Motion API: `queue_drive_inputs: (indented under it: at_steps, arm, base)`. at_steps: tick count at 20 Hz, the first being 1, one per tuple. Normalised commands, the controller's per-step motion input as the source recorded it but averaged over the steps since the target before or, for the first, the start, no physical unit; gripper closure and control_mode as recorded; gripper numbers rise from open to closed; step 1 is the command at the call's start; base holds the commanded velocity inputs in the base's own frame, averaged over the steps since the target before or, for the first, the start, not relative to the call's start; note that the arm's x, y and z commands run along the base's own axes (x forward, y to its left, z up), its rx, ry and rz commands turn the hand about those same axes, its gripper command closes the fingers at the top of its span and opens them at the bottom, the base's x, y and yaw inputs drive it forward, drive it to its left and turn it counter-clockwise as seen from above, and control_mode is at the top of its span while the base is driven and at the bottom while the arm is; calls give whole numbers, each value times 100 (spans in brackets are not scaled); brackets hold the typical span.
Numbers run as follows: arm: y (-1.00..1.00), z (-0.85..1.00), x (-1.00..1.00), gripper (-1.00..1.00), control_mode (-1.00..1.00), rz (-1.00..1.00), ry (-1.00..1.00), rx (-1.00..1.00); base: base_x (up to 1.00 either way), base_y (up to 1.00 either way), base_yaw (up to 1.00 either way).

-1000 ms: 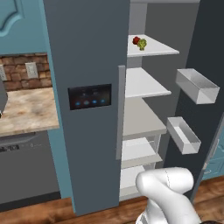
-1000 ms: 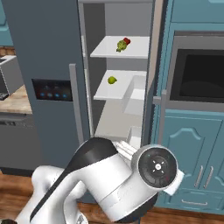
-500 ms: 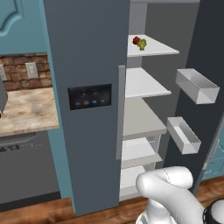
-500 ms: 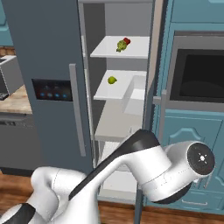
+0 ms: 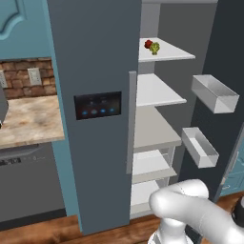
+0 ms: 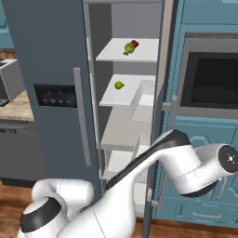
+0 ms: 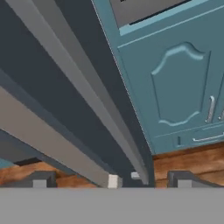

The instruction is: Place the broccoli in the correct fridge rack based on whether it is a fruit or vegetable. Finally, close the fridge door.

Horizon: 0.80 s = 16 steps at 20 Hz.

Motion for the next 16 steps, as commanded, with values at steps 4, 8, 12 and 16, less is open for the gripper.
queue_drive_inputs:
  at_steps: [4, 8, 12, 16]
  arm:
    - [-38, -29, 76, -100, -100, 4, -6, 0]
    - [-4, -31, 70, -100, -100, 2, -11, 0]
    - [3, -20, 94, -100, -100, 0, -6, 0]
    - [3, -1, 95, -100, -100, 1, -4, 0]
  base:
    - [0, 0, 0]
    - [0, 0, 0]
    - [0, 0, 0]
    - [0, 0, 0]
